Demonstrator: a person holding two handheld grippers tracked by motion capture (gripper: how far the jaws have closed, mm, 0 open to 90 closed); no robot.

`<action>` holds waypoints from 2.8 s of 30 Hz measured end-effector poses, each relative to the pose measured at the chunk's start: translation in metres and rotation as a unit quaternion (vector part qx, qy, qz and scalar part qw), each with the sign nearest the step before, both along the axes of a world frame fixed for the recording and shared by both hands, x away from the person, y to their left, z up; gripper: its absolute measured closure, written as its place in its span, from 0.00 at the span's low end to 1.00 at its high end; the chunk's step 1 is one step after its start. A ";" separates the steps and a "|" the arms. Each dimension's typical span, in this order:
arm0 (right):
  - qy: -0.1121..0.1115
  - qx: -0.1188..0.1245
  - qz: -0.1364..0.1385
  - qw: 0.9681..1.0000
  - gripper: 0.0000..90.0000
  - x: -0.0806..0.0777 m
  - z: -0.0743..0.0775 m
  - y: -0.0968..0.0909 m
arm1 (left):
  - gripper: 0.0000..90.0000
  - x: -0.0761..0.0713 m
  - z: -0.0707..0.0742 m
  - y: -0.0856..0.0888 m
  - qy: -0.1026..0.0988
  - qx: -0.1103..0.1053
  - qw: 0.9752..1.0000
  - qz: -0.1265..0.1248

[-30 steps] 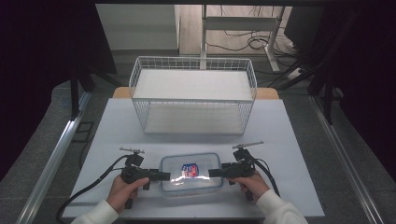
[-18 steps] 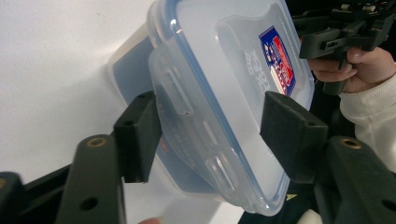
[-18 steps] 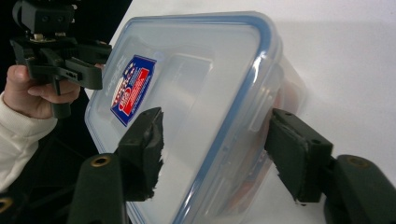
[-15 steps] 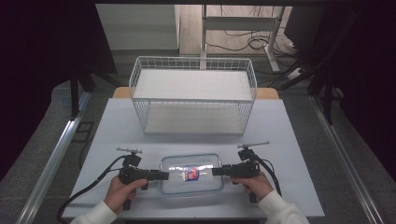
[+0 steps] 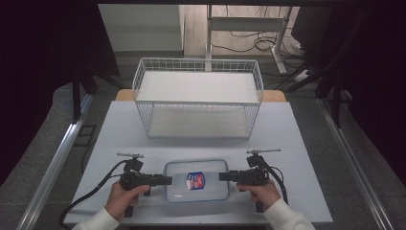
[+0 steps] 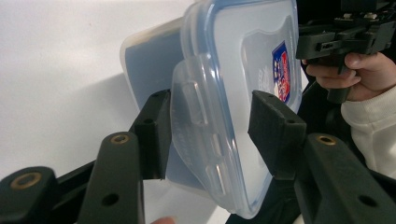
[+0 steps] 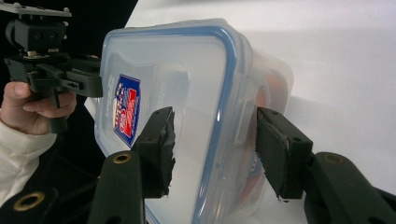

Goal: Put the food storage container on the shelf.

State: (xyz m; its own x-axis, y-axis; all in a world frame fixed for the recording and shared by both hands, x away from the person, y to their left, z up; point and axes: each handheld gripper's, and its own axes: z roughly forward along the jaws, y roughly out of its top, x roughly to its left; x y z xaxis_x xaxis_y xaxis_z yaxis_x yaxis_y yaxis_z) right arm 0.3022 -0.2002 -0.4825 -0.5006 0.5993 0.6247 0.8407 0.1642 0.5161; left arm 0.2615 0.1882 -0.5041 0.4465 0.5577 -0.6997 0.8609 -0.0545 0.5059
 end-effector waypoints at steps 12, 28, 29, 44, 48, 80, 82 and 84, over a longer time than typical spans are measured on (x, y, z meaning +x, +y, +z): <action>-0.035 -0.002 -0.005 0.999 0.56 -0.004 0.010 0.001 | 0.56 0.003 0.007 -0.001 -0.016 0.017 1.000 -0.001; -0.073 0.008 -0.013 0.997 0.56 0.003 0.020 0.000 | 0.56 0.019 0.022 -0.002 -0.052 0.021 0.998 -0.003; -0.074 0.008 -0.013 0.997 0.56 0.004 0.021 0.001 | 0.56 0.021 0.023 -0.002 -0.054 0.021 0.998 -0.004; -0.108 0.014 -0.023 0.994 0.56 0.028 0.031 -0.004 | 0.57 0.053 0.036 -0.003 -0.083 0.016 0.996 -0.012; -0.114 0.017 -0.022 0.993 0.56 0.035 0.034 -0.004 | 0.57 0.060 0.041 -0.003 -0.094 0.018 0.995 -0.011; -0.113 -0.004 -0.024 0.993 0.55 0.103 0.013 0.006 | 0.57 0.125 0.015 -0.001 -0.096 0.029 0.995 -0.002; -0.113 -0.007 -0.025 0.993 0.55 0.105 0.010 0.006 | 0.57 0.128 0.012 -0.002 -0.096 0.028 0.995 -0.004; -0.113 -0.011 -0.026 0.993 0.55 0.107 0.008 0.006 | 0.56 0.129 0.010 -0.003 -0.092 0.022 0.996 0.002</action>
